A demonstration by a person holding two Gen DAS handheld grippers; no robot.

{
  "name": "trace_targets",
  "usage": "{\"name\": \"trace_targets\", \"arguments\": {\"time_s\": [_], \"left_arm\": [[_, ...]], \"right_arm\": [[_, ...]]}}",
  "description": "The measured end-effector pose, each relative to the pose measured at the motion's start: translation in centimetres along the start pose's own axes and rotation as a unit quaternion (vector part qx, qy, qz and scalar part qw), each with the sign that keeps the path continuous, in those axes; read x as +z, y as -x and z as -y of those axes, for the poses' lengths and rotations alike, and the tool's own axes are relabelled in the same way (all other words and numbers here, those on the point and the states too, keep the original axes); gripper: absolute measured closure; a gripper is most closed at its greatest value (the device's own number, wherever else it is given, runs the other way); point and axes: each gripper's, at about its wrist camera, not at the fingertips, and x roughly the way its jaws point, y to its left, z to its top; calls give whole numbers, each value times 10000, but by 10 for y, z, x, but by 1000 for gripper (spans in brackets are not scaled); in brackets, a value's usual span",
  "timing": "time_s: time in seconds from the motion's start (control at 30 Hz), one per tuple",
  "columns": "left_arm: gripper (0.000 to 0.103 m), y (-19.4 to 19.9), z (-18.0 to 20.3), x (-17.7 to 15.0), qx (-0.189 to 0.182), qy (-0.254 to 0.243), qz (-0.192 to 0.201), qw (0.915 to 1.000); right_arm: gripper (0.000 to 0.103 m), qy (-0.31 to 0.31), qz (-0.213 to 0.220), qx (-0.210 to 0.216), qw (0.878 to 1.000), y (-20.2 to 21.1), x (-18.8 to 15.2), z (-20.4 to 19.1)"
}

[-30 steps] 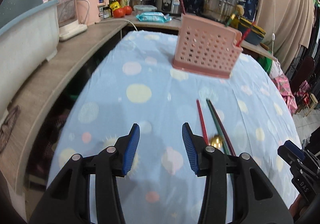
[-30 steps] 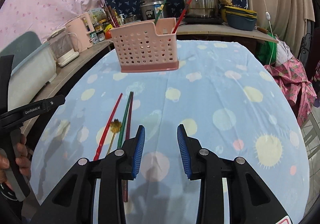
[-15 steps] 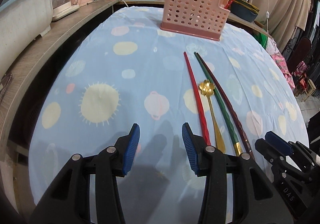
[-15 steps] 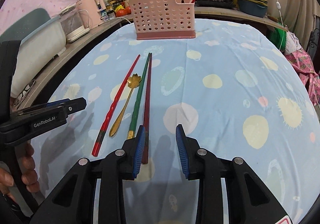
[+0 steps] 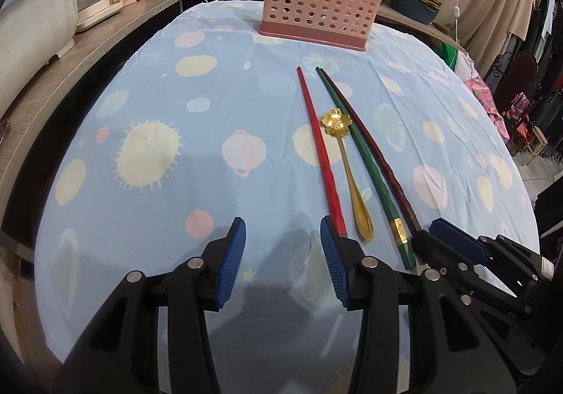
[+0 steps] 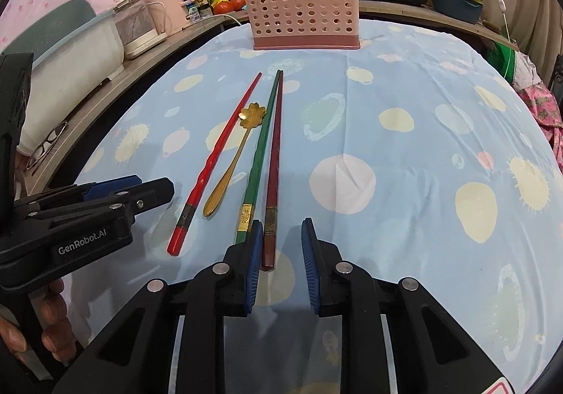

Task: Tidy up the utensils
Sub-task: 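Close the right gripper on a dark red chopstick while the left gripper grasps a red chopstick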

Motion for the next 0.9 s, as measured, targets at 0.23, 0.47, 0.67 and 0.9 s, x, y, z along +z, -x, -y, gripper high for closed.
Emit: {"name": "trace_targets", "arguments": {"time_s": [0.23, 0.47, 0.67, 0.9], "left_arm": [[52, 1, 5, -3, -47, -46, -20, 10000], [51, 2, 15, -6, -137, -176, -34, 9997], [51, 1, 20, -8, -182, -238, -66, 9995], [53, -4, 19, -11, -196, -208, -115, 9995]], "right_arm": [[85, 63, 10, -47, 10000, -3, -1, -1], [96, 96, 20, -158, 9998, -4, -1, 0], [96, 16, 21, -159, 9999, -3, -1, 4], [96, -94, 13, -100, 9999, -1, -2, 8]]}}
